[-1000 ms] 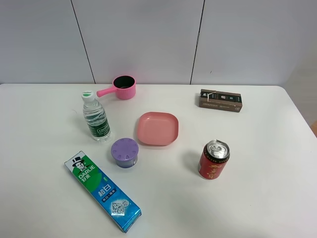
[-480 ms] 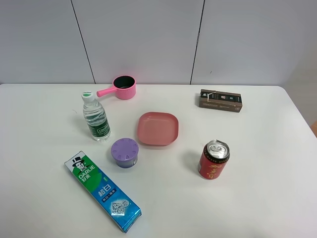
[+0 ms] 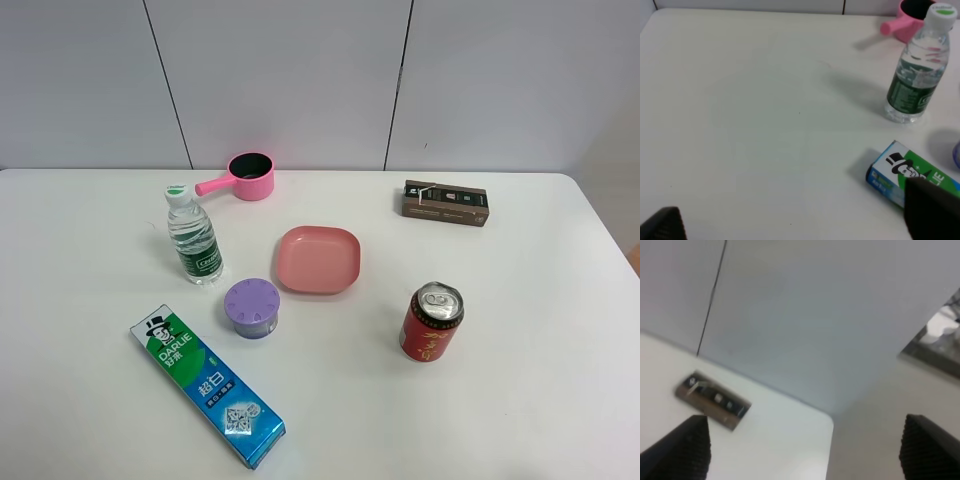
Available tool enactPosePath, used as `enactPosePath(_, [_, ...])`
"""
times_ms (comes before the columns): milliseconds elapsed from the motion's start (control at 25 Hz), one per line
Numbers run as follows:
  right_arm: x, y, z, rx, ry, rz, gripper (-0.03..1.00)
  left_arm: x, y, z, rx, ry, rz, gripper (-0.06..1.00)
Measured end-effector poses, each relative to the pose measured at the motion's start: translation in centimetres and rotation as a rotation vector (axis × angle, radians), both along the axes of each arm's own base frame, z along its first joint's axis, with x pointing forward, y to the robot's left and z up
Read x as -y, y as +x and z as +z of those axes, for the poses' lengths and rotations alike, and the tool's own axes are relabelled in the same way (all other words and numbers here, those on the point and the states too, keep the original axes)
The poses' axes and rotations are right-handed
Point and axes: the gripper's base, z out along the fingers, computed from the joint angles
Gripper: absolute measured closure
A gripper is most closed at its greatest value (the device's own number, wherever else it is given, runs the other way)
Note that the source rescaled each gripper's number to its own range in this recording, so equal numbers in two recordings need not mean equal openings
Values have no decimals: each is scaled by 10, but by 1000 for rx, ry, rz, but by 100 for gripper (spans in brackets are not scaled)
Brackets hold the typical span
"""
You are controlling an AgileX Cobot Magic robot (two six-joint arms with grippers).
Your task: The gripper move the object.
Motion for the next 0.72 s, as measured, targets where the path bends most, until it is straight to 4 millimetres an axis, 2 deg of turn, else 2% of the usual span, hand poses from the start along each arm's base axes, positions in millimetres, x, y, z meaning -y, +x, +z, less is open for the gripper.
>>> enactPosePath(200, [11,-17,-33,-35,59,-6,1,0,0,0,0,0,0,-6])
enactPosePath(400, [18,-30,-61,-63,40,-90,1,0,0,0,0,0,0,-6])
enactPosePath(560, [21,-54,-70,-49,94,-197,1,0,0,0,0,0,0,-6])
enactPosePath(720, [6,-69,-71,-4,229,-222,1,0,0,0,0,0,0,-6])
